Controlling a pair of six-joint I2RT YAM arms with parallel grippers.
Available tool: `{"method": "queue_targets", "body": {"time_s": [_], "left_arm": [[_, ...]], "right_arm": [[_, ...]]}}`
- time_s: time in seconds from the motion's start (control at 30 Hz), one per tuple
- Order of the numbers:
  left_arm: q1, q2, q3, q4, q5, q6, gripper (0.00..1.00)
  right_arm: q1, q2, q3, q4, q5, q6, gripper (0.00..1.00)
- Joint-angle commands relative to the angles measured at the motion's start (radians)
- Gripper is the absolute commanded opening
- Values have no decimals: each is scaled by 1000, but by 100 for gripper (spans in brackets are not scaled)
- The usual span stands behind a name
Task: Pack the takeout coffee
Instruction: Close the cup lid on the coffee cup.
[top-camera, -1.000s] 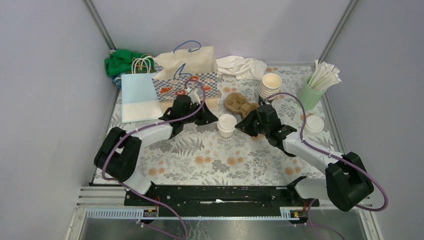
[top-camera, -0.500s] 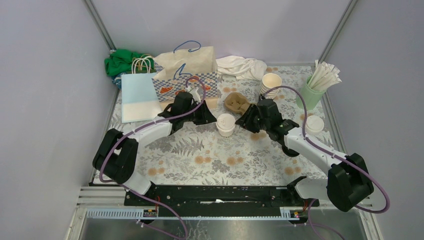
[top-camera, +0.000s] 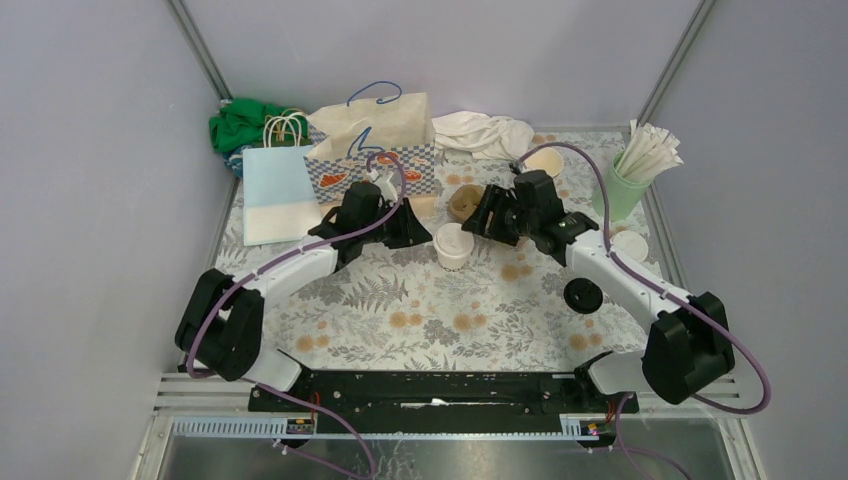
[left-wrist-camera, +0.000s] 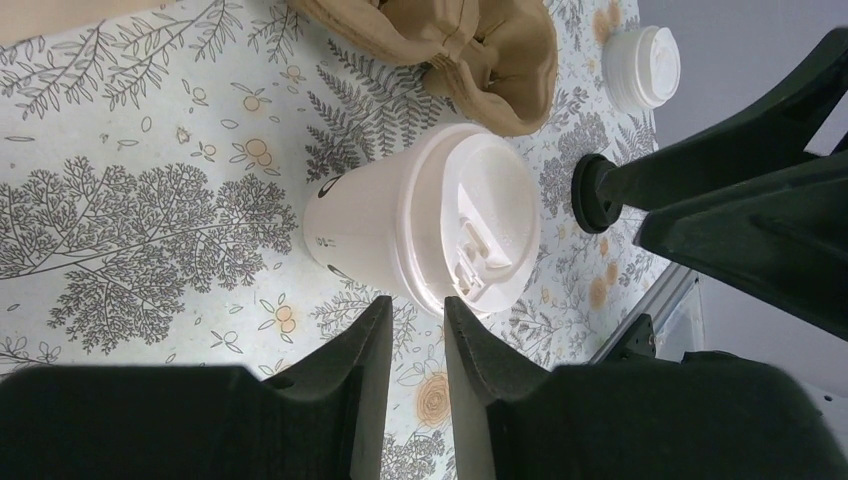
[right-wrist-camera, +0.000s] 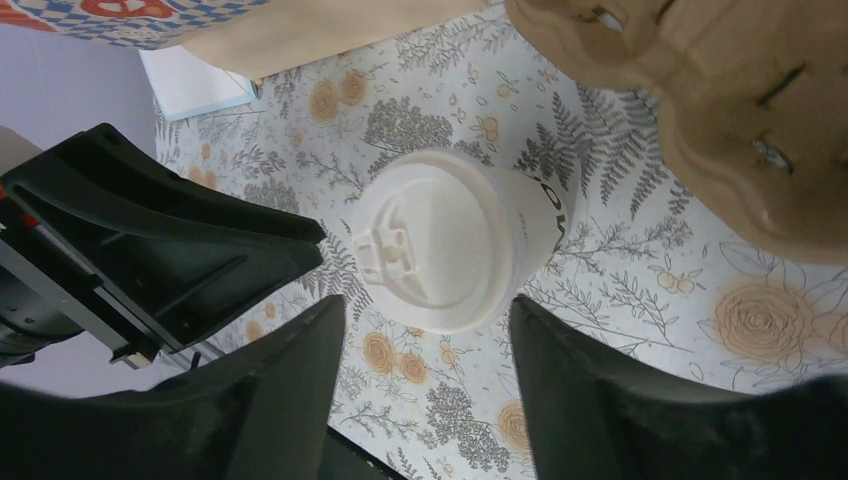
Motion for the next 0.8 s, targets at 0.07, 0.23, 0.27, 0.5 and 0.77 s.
{"method": "queue_targets", "body": {"time_s": [0.07, 0.23, 0.27, 0.5, 0.77], "left_arm": [[7, -35, 6, 96, -29, -6, 29], [26, 10, 27, 135, -7, -22, 25], [26, 16, 30, 147, -5, -25, 25], [28, 34, 12, 189, -41, -61, 23], [29, 21, -41, 245, -55, -85, 22]], "right_arm": [[30, 49, 168, -160, 8, -171, 83], [146, 150, 353, -356, 181, -271, 97], [168, 170, 382, -384, 227, -283, 99], [235, 268, 511, -483, 384, -305, 90], [288, 353, 605, -547, 435, -316, 100]]}}
